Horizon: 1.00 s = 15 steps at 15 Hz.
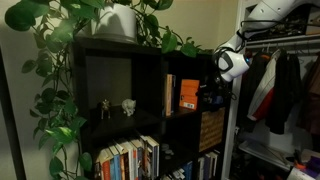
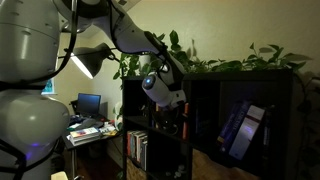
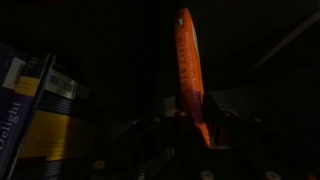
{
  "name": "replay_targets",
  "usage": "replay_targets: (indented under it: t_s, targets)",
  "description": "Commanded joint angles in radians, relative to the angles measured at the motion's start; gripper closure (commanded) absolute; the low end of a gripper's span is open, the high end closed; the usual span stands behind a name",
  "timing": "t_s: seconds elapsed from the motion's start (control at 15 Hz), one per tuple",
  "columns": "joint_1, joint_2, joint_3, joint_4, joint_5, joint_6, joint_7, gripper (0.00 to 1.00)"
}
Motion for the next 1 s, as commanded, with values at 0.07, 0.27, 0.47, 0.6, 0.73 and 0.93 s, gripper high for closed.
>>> replay_targets:
  t_s: [0.07, 0.27, 0.47, 0.6, 0.73, 0.93]
  targets:
    - [-0.024, -0.023, 0.027, -0.031, -0.012, 0.018, 0.162, 0.92]
    - [-0.040, -0.024, 0.041, -0.033, -0.035, 0.010, 0.271, 0.92]
    - [-0.043, -0.024, 0.050, -0.036, -0.049, 0.009, 0.317, 0.92]
    - [-0.034, -0.030, 0.036, -0.033, -0.043, 0.026, 0.291, 0.55]
    - [-0.028, -0.034, 0.022, -0.033, -0.035, 0.042, 0.258, 0.49]
    - [-0.028, -0.054, 0.034, -0.057, -0.067, 0.069, 0.269, 0.31]
